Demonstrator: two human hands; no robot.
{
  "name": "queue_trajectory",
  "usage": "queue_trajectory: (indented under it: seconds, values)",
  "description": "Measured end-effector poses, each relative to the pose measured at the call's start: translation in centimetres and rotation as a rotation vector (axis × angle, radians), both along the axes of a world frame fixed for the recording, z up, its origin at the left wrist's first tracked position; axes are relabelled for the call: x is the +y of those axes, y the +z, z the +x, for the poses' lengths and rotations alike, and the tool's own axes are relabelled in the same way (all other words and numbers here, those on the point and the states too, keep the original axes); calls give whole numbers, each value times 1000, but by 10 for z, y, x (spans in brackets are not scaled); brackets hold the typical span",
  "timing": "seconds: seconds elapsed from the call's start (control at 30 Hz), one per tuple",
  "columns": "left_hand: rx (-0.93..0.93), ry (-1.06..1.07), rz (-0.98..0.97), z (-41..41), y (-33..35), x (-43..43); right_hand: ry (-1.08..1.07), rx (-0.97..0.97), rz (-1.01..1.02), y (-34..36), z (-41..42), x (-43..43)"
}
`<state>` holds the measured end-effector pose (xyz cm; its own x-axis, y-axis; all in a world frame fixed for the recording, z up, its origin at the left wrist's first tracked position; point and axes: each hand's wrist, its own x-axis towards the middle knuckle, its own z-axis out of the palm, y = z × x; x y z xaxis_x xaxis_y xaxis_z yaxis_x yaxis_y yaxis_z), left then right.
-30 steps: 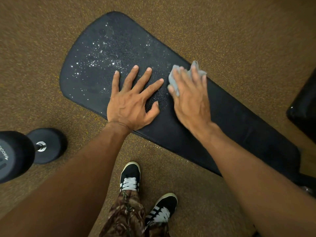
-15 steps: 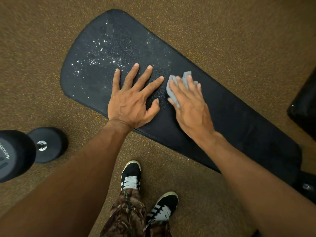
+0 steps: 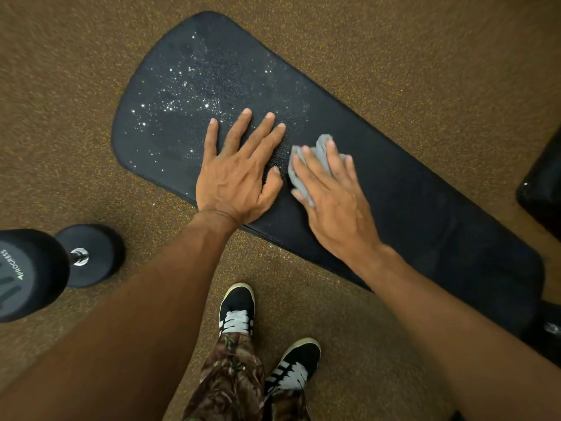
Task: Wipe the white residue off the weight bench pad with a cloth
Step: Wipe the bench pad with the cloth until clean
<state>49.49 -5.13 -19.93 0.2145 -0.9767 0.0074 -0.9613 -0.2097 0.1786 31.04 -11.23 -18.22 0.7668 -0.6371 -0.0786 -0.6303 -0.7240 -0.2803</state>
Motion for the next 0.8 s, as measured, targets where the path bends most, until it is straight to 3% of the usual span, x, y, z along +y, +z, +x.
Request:
queue_trajectory:
  seconds: [0.1,0.2,0.33,0.43,0.57,0.67,0.8]
  values:
    - [10,5,-2,0,2,0,49,50,-53,3,-33,-10]
    - [5,0,9,-1,3,0,-117,72,-40,5,-29,-32]
    - [-2,-2,11,0,3,0,-340,-44,30,4,20,-30]
    - [6,-5,4,0,2,0,-190,-119,11,0,18,-6]
    - [19,-4,2,0,3,0,49,-2,-41,2,-35,-6]
    - [24,-9,17,0,3,0,-76,32,-39,6,-39,-23]
    - [17,-16,7,1,3,1,-336,-68,43,4,18,-28]
